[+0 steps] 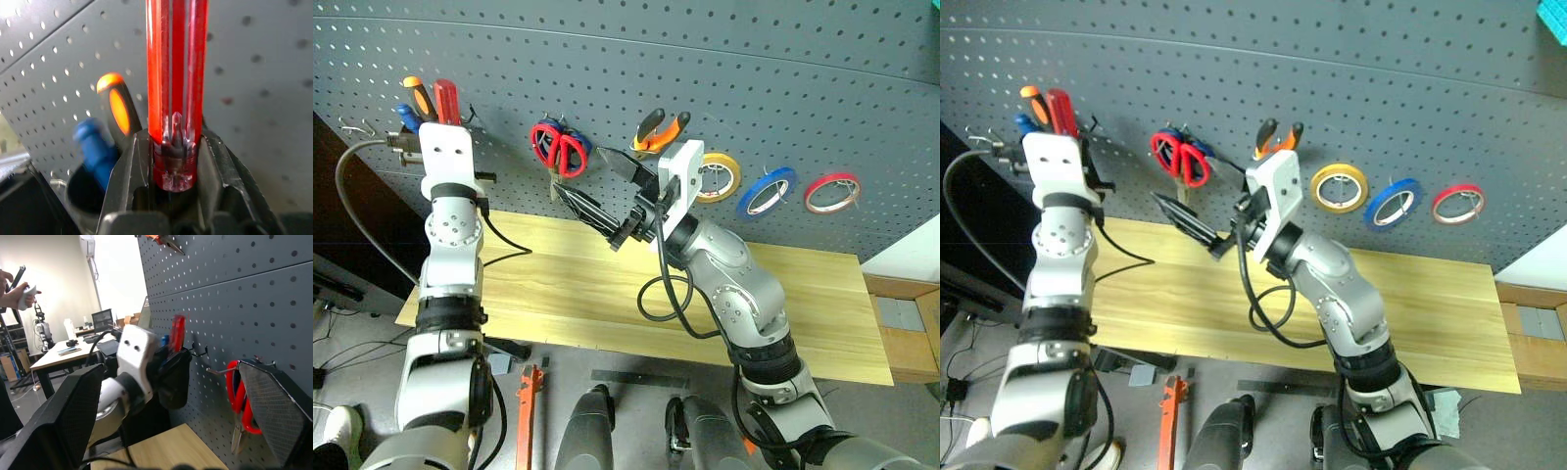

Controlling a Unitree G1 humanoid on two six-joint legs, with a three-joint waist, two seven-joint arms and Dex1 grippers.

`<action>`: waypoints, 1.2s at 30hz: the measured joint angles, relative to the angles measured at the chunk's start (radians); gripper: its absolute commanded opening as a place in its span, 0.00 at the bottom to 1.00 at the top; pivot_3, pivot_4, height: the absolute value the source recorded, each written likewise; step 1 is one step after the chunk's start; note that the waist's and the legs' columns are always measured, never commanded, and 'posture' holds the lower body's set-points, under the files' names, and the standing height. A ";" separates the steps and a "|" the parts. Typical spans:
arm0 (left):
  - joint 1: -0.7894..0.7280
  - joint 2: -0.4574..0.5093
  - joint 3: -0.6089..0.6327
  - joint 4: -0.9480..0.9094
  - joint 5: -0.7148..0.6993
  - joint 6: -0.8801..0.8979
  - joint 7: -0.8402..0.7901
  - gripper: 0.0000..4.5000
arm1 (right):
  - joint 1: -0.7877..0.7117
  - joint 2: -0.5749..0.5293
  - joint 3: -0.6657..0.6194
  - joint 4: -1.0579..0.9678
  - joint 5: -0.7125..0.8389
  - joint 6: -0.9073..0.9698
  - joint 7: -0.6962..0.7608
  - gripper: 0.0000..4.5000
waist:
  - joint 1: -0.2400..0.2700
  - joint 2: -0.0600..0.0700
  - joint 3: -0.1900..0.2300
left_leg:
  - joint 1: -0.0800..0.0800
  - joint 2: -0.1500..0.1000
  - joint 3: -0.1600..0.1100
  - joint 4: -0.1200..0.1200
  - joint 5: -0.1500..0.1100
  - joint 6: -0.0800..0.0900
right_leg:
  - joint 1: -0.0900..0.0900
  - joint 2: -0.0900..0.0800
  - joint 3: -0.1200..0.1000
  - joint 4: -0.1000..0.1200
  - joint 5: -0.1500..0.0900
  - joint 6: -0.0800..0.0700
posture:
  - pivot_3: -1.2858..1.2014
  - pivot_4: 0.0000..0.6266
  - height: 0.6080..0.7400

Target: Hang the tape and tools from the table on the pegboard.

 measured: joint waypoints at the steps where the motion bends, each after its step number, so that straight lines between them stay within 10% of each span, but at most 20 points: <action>1: 0.014 -0.002 0.011 -0.038 -0.003 0.036 0.001 0.35 | 0.002 -0.004 0.000 0.000 0.000 -0.001 0.003 1.00 | 0.001 0.000 -0.001 | 0.001 0.000 0.000 0.000 0.000 0.000 | 0.000 0.000 0.000 0.001 0.000 0.000 | 0.59 0.30 1.00; 10: 0.046 -0.025 0.018 -0.137 -0.020 0.165 -0.003 0.99 | 0.009 -0.012 0.003 0.000 -0.002 -0.003 0.023 1.00 | 0.010 -0.002 -0.004 | 0.001 -0.001 -0.001 0.001 0.000 0.001 | 0.001 0.000 -0.001 0.002 0.000 0.000 | 0.59 0.30 1.00; 36: 0.235 -0.169 0.058 -0.489 -0.214 0.530 -0.092 0.99 | 0.192 -0.180 -0.010 -0.191 0.002 0.060 0.010 1.00 | 0.007 -0.004 -0.037 | 0.002 -0.001 -0.002 0.001 0.002 0.001 | 0.003 0.000 0.000 0.001 0.001 -0.001 | 0.58 0.25 1.00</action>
